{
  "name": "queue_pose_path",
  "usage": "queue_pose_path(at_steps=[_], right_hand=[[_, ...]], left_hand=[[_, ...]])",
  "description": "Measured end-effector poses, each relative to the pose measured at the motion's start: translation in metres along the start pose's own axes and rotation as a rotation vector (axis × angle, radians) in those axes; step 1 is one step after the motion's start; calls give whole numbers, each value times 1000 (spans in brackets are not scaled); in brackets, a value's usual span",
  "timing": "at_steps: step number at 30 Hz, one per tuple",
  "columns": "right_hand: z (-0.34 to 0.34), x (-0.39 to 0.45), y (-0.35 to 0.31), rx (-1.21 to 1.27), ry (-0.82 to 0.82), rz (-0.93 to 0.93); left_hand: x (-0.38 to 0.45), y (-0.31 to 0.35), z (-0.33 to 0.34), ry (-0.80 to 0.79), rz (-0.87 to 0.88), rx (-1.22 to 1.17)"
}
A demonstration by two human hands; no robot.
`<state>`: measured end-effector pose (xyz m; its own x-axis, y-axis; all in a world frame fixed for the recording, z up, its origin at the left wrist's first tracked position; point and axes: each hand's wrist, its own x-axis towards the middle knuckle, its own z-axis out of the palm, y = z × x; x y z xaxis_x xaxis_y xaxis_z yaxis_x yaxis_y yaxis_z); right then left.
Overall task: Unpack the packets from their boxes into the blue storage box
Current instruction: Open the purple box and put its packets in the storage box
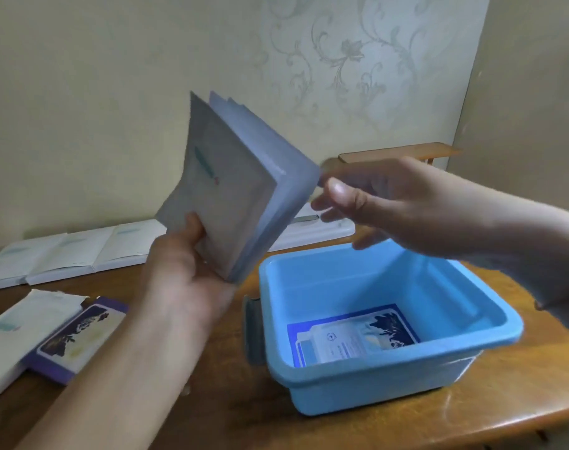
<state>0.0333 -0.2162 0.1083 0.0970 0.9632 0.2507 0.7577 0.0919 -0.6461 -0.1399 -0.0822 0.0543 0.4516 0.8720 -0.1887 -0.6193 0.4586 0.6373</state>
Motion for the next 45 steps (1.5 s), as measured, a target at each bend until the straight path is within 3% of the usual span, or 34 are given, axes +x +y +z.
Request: queue_pose_path(at_steps=[2, 6, 10, 12, 14, 16, 18, 20, 22, 25, 27, 29, 31, 35, 38, 41, 43, 45], right_hand=[[14, 2, -5, 286, 104, 48], [39, 15, -2, 920, 395, 210], [45, 25, -2, 982, 667, 96], [48, 26, -4, 958, 688, 84], [59, 21, -9, 890, 662, 54], [86, 13, -21, 813, 612, -36], [125, 6, -39, 777, 545, -132], [171, 7, -52, 736, 485, -149], [214, 13, -61, 748, 433, -113], [267, 22, -71, 821, 353, -84], [300, 27, -74, 870, 294, -56], [328, 29, -76, 964, 204, 11], [348, 27, -74, 968, 166, 38], [356, 25, -66, 776, 113, -3], [349, 30, -68, 702, 43, -13], [347, 43, -76, 709, -43, 99], [353, 54, -80, 768, -87, 222], [359, 62, -85, 790, -88, 341]], left_hand=[[-1, -8, 30, -111, -35, -10], [-7, -30, 72, -179, -10, -40], [-15, -42, 67, -216, 92, 29], [-19, -36, 41, -255, 148, 115], [-24, -18, 0, -347, 213, 296], [-33, 8, -49, -376, 316, 647], [-44, 39, -91, -247, 425, 1051], [-52, 66, -125, -205, 485, 1261], [-61, 83, -151, -316, 495, 1281], [-70, 89, -188, -317, 487, 1011], [-71, 80, -212, -124, 513, 873], [-73, 68, -233, 195, 573, 867], [-74, 60, -251, 352, 623, 903], [-73, 53, -268, 271, 556, 1049], [-69, 56, -266, 317, 557, 1044], [-66, 75, -272, 380, 451, 1073], [-65, 96, -288, 294, 360, 1133], [-62, 118, -303, 261, 438, 1218]])
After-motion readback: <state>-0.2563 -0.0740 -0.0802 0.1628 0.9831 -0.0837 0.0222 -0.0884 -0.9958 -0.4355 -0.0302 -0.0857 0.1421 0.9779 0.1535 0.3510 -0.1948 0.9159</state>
